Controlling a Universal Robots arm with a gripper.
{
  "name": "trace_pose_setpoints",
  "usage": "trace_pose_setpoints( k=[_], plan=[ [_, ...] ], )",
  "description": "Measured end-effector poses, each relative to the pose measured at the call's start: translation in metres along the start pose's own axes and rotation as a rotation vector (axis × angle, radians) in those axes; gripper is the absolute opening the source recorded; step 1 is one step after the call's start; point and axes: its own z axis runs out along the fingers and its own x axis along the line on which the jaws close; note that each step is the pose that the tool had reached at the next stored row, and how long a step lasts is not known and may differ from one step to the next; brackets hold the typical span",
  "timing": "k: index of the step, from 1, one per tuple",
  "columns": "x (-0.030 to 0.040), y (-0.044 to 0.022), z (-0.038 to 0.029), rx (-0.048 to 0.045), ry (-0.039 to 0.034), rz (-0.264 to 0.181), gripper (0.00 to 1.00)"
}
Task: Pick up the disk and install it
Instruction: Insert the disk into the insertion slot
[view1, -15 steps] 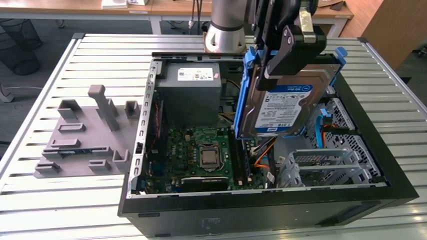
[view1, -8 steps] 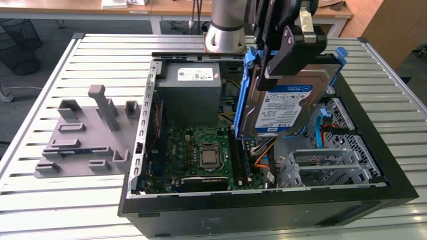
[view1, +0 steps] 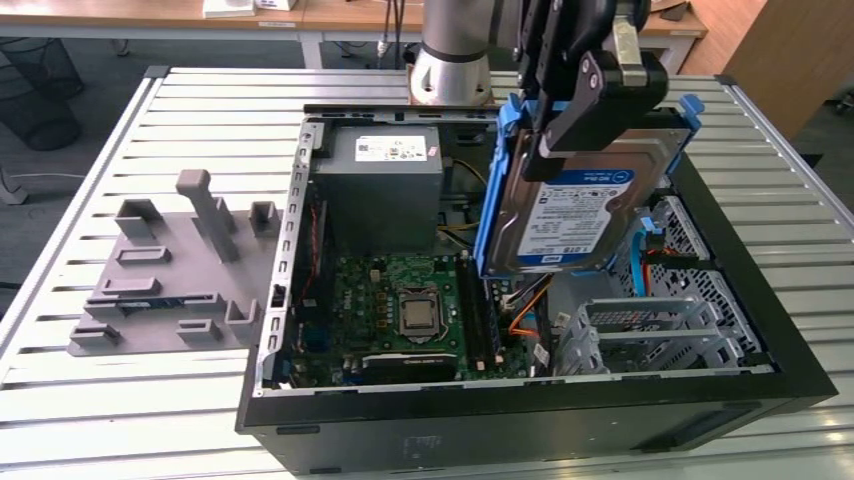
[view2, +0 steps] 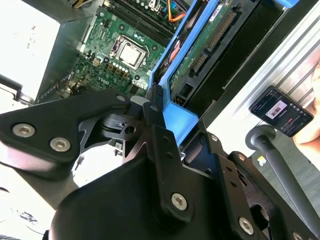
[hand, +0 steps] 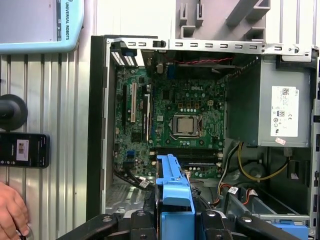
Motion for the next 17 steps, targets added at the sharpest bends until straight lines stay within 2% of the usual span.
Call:
trace_pose_setpoints(
  k=[3, 17],
  plan=[
    [0.0, -0.0023, -0.0001, -0.0001, 0.0001, 0.0, 0.36],
    [0.0, -0.0039, 0.0, 0.0, -0.0001, 0.0, 0.36]
  ],
)
